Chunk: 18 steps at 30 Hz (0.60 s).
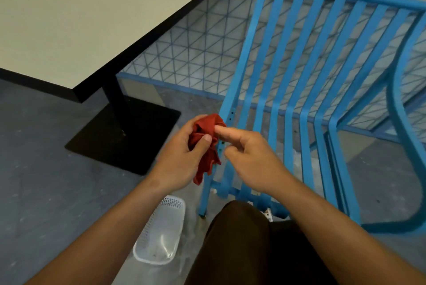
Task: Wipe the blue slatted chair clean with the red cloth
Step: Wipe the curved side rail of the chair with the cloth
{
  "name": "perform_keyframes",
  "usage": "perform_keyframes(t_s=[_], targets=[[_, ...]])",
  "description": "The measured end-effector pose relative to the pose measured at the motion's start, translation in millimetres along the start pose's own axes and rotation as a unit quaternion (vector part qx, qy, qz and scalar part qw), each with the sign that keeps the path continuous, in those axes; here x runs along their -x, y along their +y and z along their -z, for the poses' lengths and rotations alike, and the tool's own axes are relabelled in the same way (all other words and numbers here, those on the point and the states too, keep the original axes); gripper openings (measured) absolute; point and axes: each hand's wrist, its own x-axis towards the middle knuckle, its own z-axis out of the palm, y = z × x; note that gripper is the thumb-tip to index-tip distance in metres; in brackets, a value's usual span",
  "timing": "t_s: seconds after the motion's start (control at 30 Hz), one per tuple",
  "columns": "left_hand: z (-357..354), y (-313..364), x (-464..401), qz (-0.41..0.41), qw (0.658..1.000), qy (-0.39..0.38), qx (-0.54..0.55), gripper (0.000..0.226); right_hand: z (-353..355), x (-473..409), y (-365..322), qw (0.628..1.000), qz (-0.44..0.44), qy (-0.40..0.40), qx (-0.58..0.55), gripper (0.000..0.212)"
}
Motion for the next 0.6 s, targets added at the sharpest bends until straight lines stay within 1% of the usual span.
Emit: perform_keyframes(t_s=[0.13,0.3,0.37,0.5,0.57,0.6], targets=[[13,-18,-4,0.008,1.0,0.021,-0.007,0.04,5,-17,3,0.992,0.038,-0.026,0.115,0.043],[23,-50,-13,0.041,0.998,0.052,0.014,0.038,20,-59,17,0.953,0.123,-0.027,0.274,0.032],[25,-63,-18,0.048,0.997,0.06,0.011,0.038,26,-79,23,0.933,0.16,-0.025,0.32,0.029],[25,-97,-33,0.071,0.996,0.054,0.01,0.037,32,-121,24,0.891,0.215,-0.069,0.394,0.026],[26,-115,-41,0.085,0.996,0.035,-0.003,0.037,32,-136,23,0.862,0.219,-0.11,0.443,0.034],[27,-125,-45,0.098,0.995,0.027,-0.011,0.037,30,-144,23,0.84,0.227,-0.128,0.477,0.039]])
